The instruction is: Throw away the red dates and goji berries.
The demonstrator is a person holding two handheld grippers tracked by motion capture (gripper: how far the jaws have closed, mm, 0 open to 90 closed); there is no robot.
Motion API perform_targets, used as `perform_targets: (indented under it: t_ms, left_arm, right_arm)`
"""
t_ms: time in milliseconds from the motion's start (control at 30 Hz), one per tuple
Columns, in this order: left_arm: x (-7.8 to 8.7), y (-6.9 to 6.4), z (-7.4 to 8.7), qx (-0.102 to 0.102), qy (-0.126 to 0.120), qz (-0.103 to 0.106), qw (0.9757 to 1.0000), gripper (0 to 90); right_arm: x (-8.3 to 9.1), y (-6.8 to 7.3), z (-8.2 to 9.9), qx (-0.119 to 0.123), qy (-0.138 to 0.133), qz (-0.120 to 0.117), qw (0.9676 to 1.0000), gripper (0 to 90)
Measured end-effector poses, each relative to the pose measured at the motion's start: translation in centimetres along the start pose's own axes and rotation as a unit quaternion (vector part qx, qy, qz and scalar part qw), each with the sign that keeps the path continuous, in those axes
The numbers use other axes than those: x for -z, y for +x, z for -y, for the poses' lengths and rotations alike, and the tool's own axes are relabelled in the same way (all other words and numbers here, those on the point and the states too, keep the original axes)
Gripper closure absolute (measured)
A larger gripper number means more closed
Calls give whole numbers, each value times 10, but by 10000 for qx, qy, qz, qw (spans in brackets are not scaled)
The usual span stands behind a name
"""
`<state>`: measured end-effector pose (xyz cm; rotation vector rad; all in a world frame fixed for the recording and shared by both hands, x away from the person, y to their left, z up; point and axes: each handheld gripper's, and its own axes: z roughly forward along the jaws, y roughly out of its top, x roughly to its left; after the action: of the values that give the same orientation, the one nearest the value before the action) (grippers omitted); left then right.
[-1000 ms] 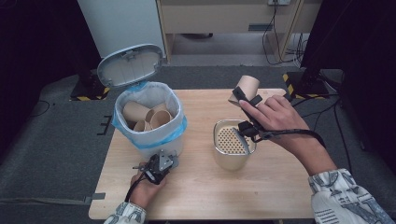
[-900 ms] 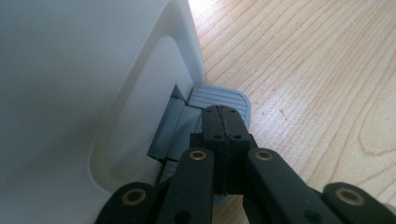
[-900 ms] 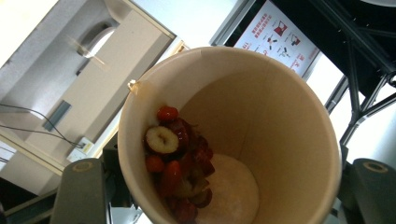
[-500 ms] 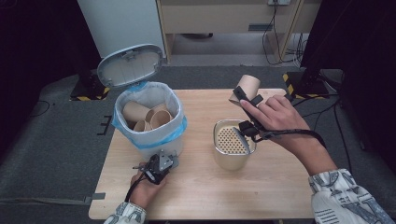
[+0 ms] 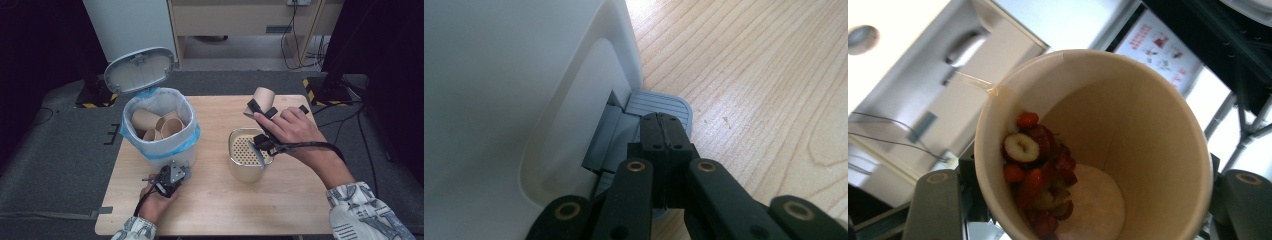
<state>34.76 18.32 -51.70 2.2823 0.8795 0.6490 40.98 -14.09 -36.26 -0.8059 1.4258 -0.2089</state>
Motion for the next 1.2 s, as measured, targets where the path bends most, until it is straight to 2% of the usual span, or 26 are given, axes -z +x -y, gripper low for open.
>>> perform_targets:
  t_ms: [33, 67, 100, 167, 200, 233, 267, 333, 367, 433, 467, 533, 733, 833, 1033, 1100, 1200]
  left_arm:
    - [0, 1, 0, 6, 2, 13, 10000, 899]
    - [0, 1, 0, 12, -5, 24, 10000, 899]
    - [0, 1, 0, 13, -9, 22, 10000, 899]
    - [0, 1, 0, -2, -4, 13, 10000, 899]
    - [0, 0, 0, 4, 6, 7, 10000, 899]
    - [0, 1, 0, -2, 1, 9, 10000, 899]
    - [0, 1, 0, 3, -4, 21, 10000, 899]
    - [0, 0, 0, -26, 14, -16, 10000, 899]
    - [0, 0, 0, -21, 26, -17, 10000, 899]
    - [0, 0, 0, -18, -3, -8, 10000, 899]
    - [0, 0, 0, -9, -4, 1, 10000, 899]
    - [0, 0, 0, -21, 23, -11, 10000, 899]
    - [0, 0, 0, -5, 0, -1, 10000, 899]
    - [0, 0, 0, -4, -2, 12, 10000, 899]
    - [0, 0, 0, -6, 0, 2, 10000, 899]
    - [0, 0, 0, -11, 1, 0, 10000, 899]
    - [0, 0, 0, -9, 1, 2, 10000, 899]
  right_arm:
    - [2, -5, 1, 37, 53, 129, 9999, 309]
    - [4, -7, 3, -207, 112, 262, 9994, 309]
    - [4, -6, 4, -263, 81, 202, 9994, 309]
    - [2, 7, 1, 79, -10, -157, 9998, 310]
    - [3, 6, 2, 126, 13, -123, 9998, 310]
    - [6, 1, 4, -93, 40, 42, 9999, 309]
    - [7, 0, 6, -86, 38, 27, 10000, 310]
    - [7, 6, 6, 95, 39, -137, 9999, 310]
    - [9, 3, 9, 66, 50, -60, 9999, 310]
    - [14, -5, 16, -325, 208, 163, 9991, 309]
    - [15, -8, 15, -194, 179, 182, 9995, 309]
    - [14, -6, 15, -121, 147, 143, 9997, 309]
    - [8, -3, 11, -181, 124, 96, 9997, 308]
    - [7, -3, 8, -71, 88, 106, 9999, 307]
    - [8, -7, 7, 1, 59, 128, 9999, 306]
    - [9, -9, 9, 32, 108, 202, 9997, 306]
    - [12, -14, 12, 35, 212, 455, 9987, 306]
